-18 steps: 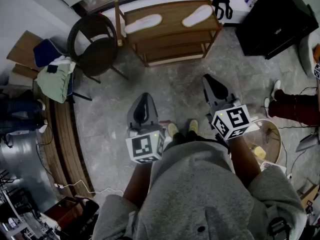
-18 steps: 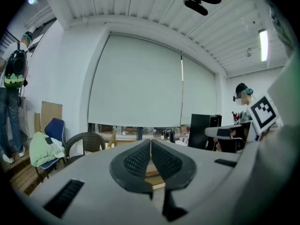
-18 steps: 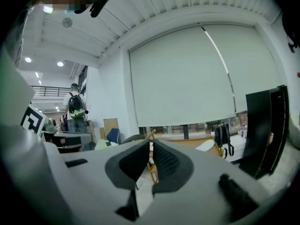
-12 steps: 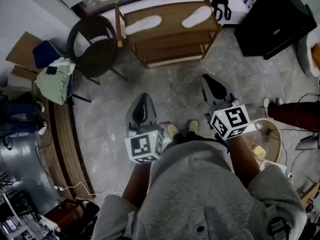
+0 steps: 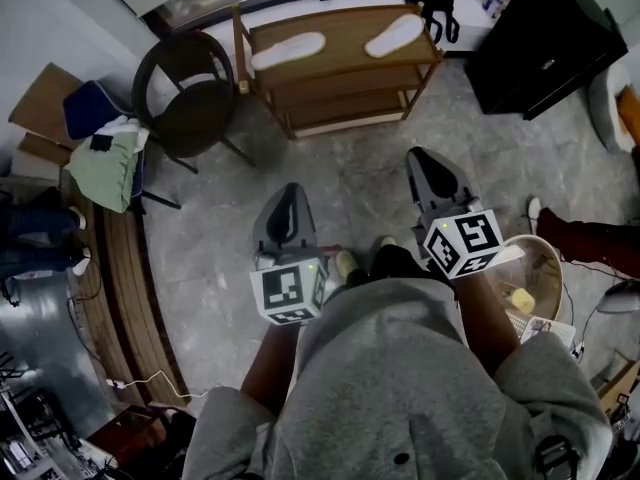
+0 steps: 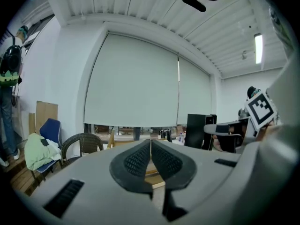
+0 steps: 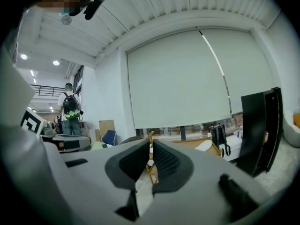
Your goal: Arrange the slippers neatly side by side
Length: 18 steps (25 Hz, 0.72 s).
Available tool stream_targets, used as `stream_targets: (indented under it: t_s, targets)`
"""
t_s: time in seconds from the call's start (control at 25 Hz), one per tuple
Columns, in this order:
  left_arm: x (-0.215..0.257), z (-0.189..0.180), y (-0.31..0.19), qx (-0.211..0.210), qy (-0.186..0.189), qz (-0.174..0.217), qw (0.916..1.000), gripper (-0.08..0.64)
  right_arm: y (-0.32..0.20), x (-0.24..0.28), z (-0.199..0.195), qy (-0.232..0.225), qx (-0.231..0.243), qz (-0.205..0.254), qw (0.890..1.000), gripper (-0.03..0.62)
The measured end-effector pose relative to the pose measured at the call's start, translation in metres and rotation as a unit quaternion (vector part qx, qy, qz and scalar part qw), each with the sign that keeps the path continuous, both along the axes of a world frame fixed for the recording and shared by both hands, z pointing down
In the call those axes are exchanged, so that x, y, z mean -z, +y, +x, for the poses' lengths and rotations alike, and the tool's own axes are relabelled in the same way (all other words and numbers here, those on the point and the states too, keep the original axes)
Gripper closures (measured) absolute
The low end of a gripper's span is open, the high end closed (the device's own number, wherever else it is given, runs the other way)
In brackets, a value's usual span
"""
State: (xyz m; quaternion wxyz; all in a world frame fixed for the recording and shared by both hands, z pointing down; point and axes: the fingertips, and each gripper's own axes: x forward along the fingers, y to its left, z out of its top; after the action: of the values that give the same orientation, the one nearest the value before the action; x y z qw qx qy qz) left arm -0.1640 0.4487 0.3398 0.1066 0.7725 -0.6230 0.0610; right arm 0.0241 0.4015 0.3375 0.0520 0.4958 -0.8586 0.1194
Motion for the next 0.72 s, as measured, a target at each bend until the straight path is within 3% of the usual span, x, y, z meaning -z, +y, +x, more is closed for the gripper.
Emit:
stream_targets:
  t_s: [0.72]
  targets:
    - [-0.003, 0.002, -0.030, -0.006, 0.005, 0.002, 1.0000, 0.540, -0.027, -0.011, 0.000, 0.009, 0.009, -0.005, 1.000, 0.556]
